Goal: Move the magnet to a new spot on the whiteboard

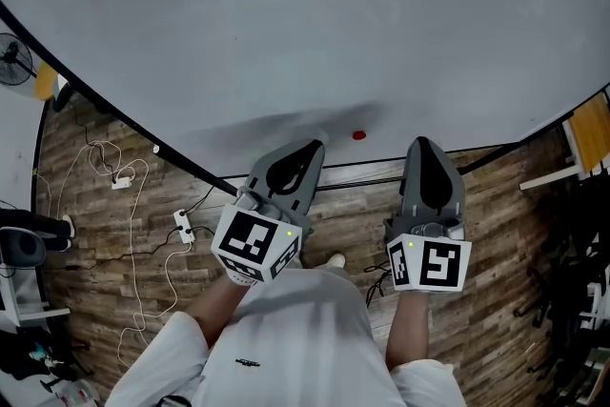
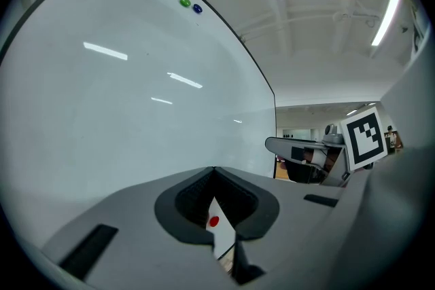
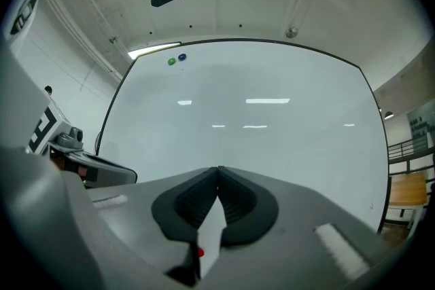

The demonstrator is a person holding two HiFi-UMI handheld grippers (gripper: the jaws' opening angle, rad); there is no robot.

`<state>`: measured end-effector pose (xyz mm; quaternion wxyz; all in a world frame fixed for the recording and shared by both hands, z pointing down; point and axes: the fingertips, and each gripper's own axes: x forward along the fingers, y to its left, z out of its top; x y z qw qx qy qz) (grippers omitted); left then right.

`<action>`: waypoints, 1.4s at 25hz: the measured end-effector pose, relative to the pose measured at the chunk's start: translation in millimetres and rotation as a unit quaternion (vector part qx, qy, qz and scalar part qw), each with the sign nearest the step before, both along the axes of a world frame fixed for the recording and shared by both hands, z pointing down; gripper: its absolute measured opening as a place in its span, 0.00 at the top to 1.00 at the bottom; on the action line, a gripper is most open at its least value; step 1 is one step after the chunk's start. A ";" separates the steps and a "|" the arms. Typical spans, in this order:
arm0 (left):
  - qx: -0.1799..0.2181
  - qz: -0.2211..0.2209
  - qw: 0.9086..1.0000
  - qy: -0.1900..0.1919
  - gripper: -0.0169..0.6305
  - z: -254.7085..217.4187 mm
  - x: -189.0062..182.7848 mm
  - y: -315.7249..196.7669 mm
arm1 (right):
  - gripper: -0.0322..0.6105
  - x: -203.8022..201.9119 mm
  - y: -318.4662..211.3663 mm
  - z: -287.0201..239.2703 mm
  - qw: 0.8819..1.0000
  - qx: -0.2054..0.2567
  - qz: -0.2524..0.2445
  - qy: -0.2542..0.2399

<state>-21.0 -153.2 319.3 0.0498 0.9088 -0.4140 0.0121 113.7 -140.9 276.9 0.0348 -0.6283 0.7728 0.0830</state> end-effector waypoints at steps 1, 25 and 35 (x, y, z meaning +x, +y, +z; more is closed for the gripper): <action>0.001 0.000 1.000 0.000 0.97 -0.4 -0.6 -0.1 | 0.93 -0.8 -0.2 0.9 1.000 -0.001 -0.001 -0.001; 0.002 0.004 1.000 0.005 0.97 1.2 5.5 -3.1 | 0.94 -1.1 -2.6 20.0 1.000 -0.029 -0.012 -0.001; 0.004 0.006 1.000 -0.001 0.97 -0.4 8.3 -1.7 | 0.93 1.7 -2.0 22.3 0.999 -0.033 -0.015 -0.001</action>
